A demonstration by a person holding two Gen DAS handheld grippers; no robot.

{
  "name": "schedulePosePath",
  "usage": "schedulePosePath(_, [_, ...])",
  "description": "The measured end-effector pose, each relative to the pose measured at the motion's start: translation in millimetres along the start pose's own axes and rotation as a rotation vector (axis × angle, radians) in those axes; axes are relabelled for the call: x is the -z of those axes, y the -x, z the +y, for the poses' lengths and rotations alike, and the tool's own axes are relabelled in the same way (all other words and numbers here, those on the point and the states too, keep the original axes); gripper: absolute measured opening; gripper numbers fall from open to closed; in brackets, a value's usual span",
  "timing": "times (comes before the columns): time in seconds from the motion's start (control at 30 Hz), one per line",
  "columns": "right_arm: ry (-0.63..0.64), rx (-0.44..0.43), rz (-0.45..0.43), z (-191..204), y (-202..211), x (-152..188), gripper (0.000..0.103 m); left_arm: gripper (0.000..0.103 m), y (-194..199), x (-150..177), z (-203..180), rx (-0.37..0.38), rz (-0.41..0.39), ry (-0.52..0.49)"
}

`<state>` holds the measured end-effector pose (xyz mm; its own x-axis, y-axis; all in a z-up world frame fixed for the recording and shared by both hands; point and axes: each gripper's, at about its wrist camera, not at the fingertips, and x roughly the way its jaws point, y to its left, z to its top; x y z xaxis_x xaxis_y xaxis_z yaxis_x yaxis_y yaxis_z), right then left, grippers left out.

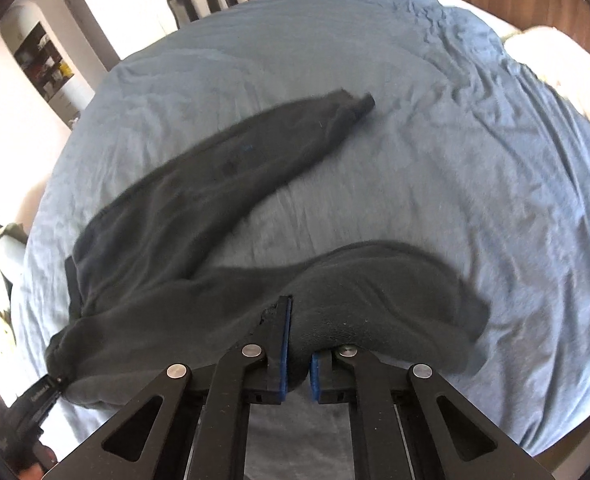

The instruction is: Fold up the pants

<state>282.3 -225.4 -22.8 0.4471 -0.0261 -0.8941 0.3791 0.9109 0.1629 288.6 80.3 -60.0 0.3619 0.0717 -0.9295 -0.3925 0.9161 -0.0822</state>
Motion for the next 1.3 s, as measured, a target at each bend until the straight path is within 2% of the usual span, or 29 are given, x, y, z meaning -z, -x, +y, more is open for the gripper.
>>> schedulePosePath(0.27, [0.125,-0.007,0.007,23.4,13.5,-43.4,0.008,0.013,15.2,-26.6,-7.2,-0.008,0.022,0.049])
schedulePosePath(0.6, [0.208,-0.010,0.014,58.3,-2.0,-104.7,0.008,0.013,-4.9,-82.0,-25.5,-0.013,0.072,0.052])
schedulePosePath(0.93, [0.283,0.034,0.118,91.7,-80.5,-166.0,0.008,0.014,-60.5,-136.7,-47.5,-0.034,0.143,0.053])
schedulePosePath(1.13, [0.312,0.056,0.186,103.6,-127.2,-184.5,0.008,0.014,-88.4,-154.8,-54.7,-0.054,0.189,0.056])
schedulePosePath(1.3, [0.316,0.070,0.224,107.8,-151.0,-192.2,0.008,0.016,-104.6,-165.7,-56.2,-0.059,0.214,0.068])
